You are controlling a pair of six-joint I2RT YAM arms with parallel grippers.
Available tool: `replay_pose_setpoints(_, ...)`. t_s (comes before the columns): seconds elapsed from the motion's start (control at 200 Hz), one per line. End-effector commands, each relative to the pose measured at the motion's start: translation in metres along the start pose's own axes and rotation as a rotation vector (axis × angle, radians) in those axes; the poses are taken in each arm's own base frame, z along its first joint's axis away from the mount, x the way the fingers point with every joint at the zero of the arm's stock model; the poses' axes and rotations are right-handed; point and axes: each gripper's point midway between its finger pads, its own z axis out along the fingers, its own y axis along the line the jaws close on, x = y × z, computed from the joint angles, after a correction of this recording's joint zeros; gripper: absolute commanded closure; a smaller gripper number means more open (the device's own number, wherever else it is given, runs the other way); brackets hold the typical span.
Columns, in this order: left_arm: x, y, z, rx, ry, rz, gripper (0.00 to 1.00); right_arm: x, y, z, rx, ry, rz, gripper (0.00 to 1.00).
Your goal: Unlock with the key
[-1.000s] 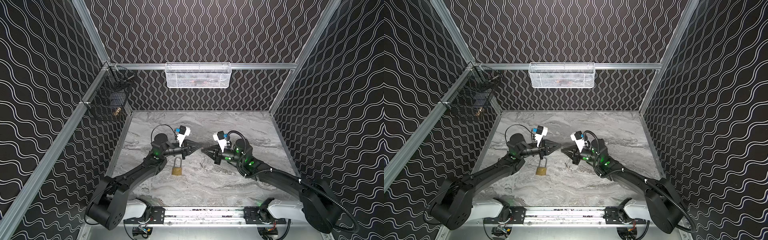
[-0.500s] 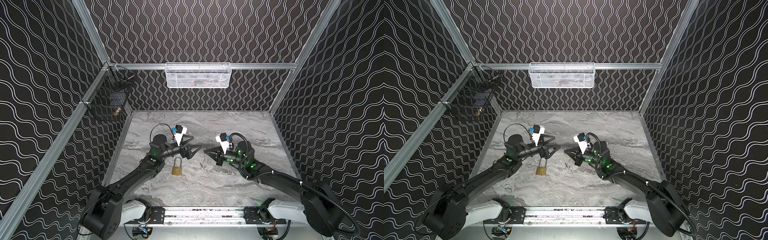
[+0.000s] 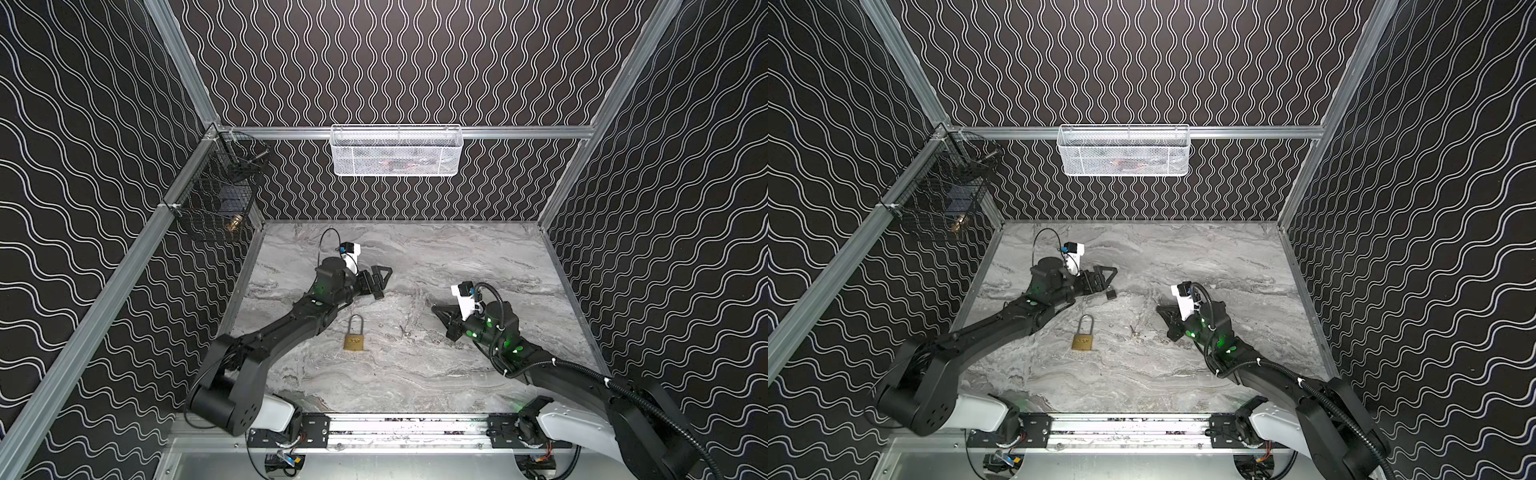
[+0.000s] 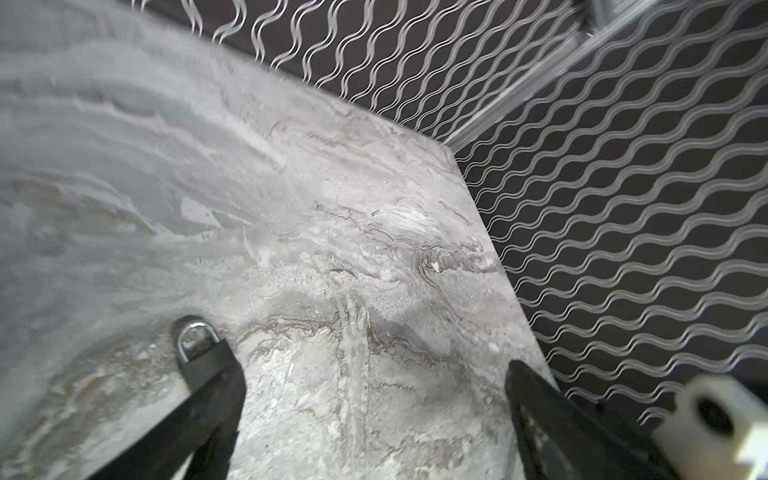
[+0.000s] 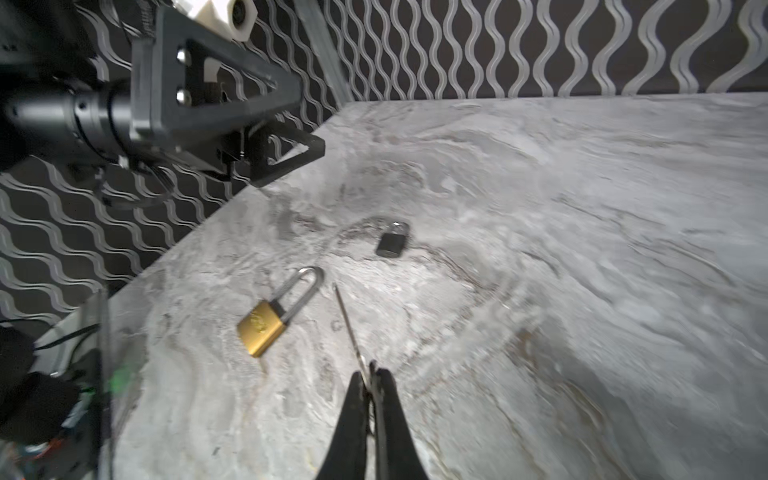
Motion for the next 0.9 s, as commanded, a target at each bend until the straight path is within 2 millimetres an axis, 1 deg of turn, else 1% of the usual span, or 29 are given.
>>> replay_pose_setpoints(0.0,0.008,-0.001,0.009,-0.105,0.119,-0.015,0.01,-0.019,-0.006,-0.008,0.051,-0.119,-0.042,1.0)
replay_pose_setpoints(0.005,0.004,-0.003,0.009,-0.112,0.118,-0.009,0.01,-0.02,-0.006,-0.008,0.051,-0.121,-0.042,1.0)
replay_pose_setpoints(0.015,0.005,-0.003,0.009,-0.136,0.129,0.016,0.01,-0.02,-0.005,-0.009,0.048,-0.123,-0.045,1.0)
replay_pose_setpoints(0.05,0.008,0.003,0.008,-0.25,0.153,0.079,0.01,-0.019,-0.004,-0.01,0.046,-0.131,-0.052,1.0)
replay_pose_setpoints(0.055,0.005,0.001,0.009,-0.261,0.146,0.093,0.01,-0.019,-0.004,-0.01,0.047,-0.134,-0.053,1.0)
replay_pose_setpoints(0.125,0.005,0.009,0.004,-0.474,0.163,0.211,0.01,-0.021,-0.003,-0.01,0.048,-0.144,-0.057,1.0)
replay_pose_setpoints(0.165,0.005,0.017,0.003,-0.553,0.179,0.212,0.01,-0.021,-0.004,-0.01,0.054,-0.139,-0.056,1.0)
replay_pose_setpoints(0.21,0.011,0.025,0.006,-0.594,0.202,0.178,0.01,-0.022,-0.004,-0.012,0.057,-0.151,-0.054,1.0)
replay_pose_setpoints(0.255,0.019,0.03,0.011,-0.592,0.232,0.145,0.01,-0.023,-0.003,-0.015,0.057,-0.164,-0.054,1.0)
replay_pose_setpoints(0.275,0.025,0.029,0.015,-0.571,0.247,0.126,0.02,-0.023,-0.004,-0.016,0.059,-0.167,-0.053,1.0)
replay_pose_setpoints(0.29,0.028,0.027,0.018,-0.545,0.255,0.112,0.04,-0.023,-0.004,-0.016,0.06,-0.168,-0.052,1.0)
replay_pose_setpoints(0.32,0.032,0.024,0.024,-0.512,0.259,0.085,0.05,-0.022,-0.004,-0.017,0.062,-0.17,-0.051,1.0)
replay_pose_setpoints(0.375,0.029,0.025,0.027,-0.543,0.227,0.073,0.01,-0.022,-0.004,-0.017,0.058,-0.172,-0.048,1.0)
replay_pose_setpoints(0.395,0.027,0.026,0.026,-0.563,0.213,0.091,0.01,-0.023,-0.003,-0.017,0.057,-0.172,-0.048,1.0)
replay_pose_setpoints(0.495,0.015,0.018,0.027,-0.574,0.134,0.194,0.01,-0.024,-0.002,-0.015,0.048,-0.165,-0.053,1.0)
replay_pose_setpoints(0.526,0.011,0.006,0.031,-0.516,0.096,0.261,0.01,-0.025,-0.002,-0.015,0.049,-0.168,-0.053,1.0)
replay_pose_setpoints(0.571,0.008,-0.021,0.037,-0.389,0.012,0.423,0.01,-0.025,-0.002,-0.015,0.051,-0.173,-0.053,1.0)
replay_pose_setpoints(0.611,0.002,-0.028,0.03,-0.386,-0.118,0.469,0.01,-0.024,-0.003,-0.015,0.055,-0.175,-0.051,1.0)
replay_pose_setpoints(0.656,0.005,-0.036,0.028,-0.302,-0.136,0.508,0.01,-0.024,-0.004,-0.015,0.055,-0.177,-0.048,1.0)
replay_pose_setpoints(0.686,0.006,-0.035,0.027,-0.305,-0.146,0.538,0.01,-0.024,-0.004,-0.016,0.054,-0.178,-0.047,1.0)
replay_pose_setpoints(0.776,0.006,-0.011,0.025,-0.488,-0.121,0.53,0.01,-0.022,-0.003,-0.015,0.046,-0.178,-0.038,1.0)
replay_pose_setpoints(0.811,0.009,-0.01,0.028,-0.497,-0.103,0.538,0.01,-0.022,-0.001,-0.014,0.034,-0.178,-0.039,1.0)
replay_pose_setpoints(0.871,0.007,-0.011,0.025,-0.53,-0.15,0.537,0.01,-0.023,0.001,-0.013,0.023,-0.177,-0.038,1.0)
replay_pose_setpoints(0.896,0.006,-0.012,0.024,-0.523,-0.171,0.533,0.06,-0.024,0.001,-0.013,0.021,-0.178,-0.039,1.0)
